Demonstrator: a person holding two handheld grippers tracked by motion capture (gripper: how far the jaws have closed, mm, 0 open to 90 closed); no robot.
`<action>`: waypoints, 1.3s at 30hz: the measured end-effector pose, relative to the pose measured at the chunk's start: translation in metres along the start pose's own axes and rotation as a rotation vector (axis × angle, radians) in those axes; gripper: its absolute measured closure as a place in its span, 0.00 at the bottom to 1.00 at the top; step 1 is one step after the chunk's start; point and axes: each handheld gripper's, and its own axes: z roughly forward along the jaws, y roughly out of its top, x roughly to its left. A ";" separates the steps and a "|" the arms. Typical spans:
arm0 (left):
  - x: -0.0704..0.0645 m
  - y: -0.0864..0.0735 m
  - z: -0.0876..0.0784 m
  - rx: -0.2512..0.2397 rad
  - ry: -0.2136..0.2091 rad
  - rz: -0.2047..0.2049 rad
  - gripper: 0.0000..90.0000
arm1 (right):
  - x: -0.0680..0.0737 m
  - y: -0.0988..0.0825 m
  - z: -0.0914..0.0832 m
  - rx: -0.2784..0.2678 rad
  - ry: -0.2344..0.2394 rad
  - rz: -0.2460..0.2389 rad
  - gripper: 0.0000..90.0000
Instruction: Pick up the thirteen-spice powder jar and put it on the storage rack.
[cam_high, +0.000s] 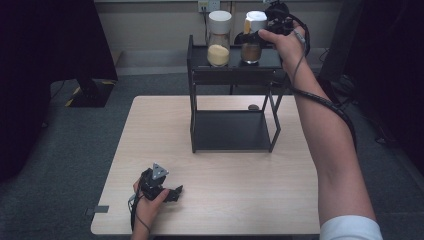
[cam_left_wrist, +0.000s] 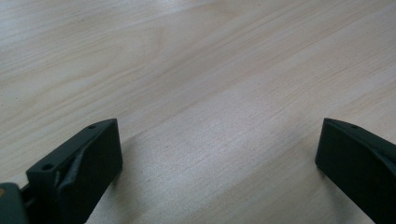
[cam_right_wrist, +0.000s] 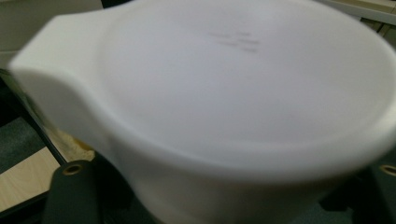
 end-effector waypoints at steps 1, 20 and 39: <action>0.000 0.000 0.000 0.000 0.000 0.000 0.00 | 0.000 0.000 0.000 0.001 -0.001 0.003 0.20; 0.000 0.000 0.000 0.001 0.001 0.002 0.00 | 0.019 -0.007 -0.024 0.013 -0.034 0.009 0.01; 0.000 0.000 0.000 0.000 0.001 0.001 0.00 | 0.041 -0.029 -0.040 -0.030 -0.063 0.049 0.01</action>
